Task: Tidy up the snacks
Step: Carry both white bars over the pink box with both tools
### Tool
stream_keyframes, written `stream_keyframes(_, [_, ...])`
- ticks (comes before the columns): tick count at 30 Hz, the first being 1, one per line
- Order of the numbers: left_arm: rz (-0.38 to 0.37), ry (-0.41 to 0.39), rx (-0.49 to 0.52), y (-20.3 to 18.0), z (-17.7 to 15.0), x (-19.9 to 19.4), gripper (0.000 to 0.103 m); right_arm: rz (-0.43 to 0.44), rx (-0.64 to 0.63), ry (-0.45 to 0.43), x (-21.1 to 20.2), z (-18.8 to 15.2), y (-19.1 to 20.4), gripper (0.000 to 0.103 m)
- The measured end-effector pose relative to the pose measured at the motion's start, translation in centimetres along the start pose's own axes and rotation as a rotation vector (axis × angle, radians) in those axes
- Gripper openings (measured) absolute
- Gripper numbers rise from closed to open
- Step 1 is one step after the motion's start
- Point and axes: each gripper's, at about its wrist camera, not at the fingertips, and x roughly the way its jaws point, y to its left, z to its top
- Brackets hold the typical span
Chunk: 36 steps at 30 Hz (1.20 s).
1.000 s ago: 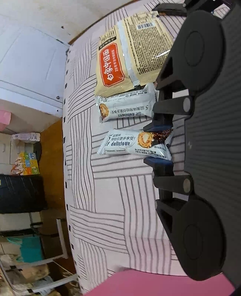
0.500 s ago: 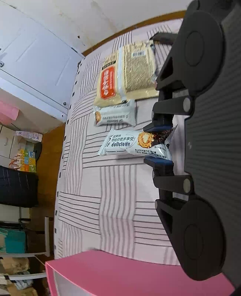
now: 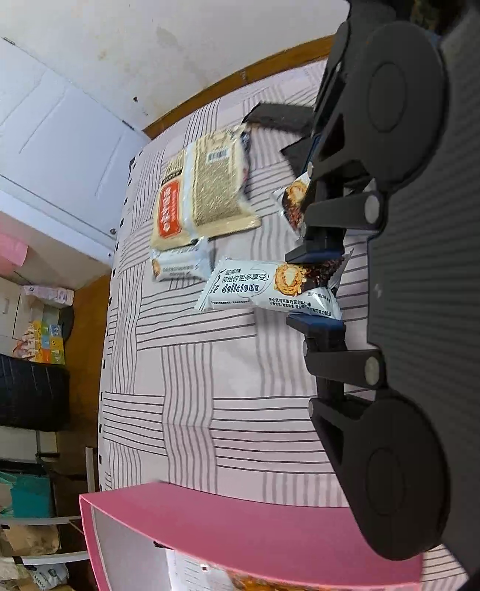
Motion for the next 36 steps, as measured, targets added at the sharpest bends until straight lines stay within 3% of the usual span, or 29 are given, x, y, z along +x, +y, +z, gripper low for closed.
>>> stream_keyframes(18, [-0.111,0.104,-0.050,2.9,-3.3,-7.6,0.027,0.115,-0.074,-0.009,-7.5,-3.5,3.6,0.030])
stream_keyframes(22, [-0.157,0.085,-0.080,4.0,-3.8,-10.0,0.027,0.111,-0.101,-0.045,-9.2,-3.4,5.0,0.030])
stream_keyframes(28, [-0.145,0.034,-0.097,6.4,-3.1,-14.1,0.027,0.125,-0.179,-0.075,-11.3,-1.7,7.8,0.030])
stream_keyframes(36, [-0.052,-0.067,-0.135,11.8,-0.8,-18.2,0.027,0.207,-0.303,-0.133,-11.5,1.1,14.9,0.030])
